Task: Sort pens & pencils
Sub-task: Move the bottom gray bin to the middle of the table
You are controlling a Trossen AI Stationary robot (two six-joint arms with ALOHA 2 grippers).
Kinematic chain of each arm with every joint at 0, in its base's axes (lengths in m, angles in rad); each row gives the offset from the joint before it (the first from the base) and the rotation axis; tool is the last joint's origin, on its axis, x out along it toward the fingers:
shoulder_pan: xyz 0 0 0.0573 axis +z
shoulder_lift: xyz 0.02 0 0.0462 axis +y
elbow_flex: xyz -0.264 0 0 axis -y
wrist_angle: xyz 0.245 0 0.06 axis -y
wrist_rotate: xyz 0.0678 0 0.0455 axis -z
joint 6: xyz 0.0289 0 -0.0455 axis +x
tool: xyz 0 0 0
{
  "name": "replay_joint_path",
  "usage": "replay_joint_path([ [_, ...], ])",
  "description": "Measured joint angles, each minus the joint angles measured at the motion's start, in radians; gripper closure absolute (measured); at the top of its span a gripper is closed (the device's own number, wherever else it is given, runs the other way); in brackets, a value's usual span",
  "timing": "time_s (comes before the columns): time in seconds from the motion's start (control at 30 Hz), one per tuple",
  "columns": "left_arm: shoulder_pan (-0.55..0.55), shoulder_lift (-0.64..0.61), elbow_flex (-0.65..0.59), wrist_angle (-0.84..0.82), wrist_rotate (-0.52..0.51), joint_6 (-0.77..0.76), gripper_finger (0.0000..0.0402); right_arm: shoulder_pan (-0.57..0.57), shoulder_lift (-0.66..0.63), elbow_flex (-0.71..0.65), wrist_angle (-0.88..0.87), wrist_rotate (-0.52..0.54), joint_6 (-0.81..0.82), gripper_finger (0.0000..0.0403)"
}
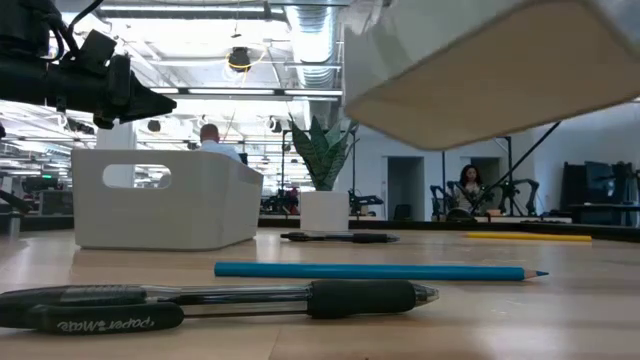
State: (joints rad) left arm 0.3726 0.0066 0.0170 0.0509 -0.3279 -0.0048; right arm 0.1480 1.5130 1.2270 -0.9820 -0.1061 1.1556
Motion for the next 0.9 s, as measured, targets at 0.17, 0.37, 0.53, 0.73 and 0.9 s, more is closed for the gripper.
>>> replay_joint_path([
  [0.17,0.000,0.000,0.000,0.000,0.000,0.000,0.0298,-0.067,0.053,0.000,-0.005,-0.046,-0.070,0.0381],
  [0.37,0.000,0.009,0.000,0.000,-0.001,0.008,0.0298,-0.111,0.170,-0.001,-0.004,-0.055,-0.165,0.0381],
  [0.53,0.001,0.015,0.000,0.000,0.001,0.008,0.0298,-0.149,0.262,-0.001,0.059,-0.055,-0.187,0.0381],
  [0.73,0.001,0.020,0.000,0.000,0.000,0.008,0.0298,-0.185,0.324,0.003,0.209,-0.053,-0.147,0.0381],
  [0.9,0.001,0.024,0.000,0.000,0.002,0.008,0.0298,-0.218,0.343,0.003,0.308,0.004,-0.079,0.0381],
])
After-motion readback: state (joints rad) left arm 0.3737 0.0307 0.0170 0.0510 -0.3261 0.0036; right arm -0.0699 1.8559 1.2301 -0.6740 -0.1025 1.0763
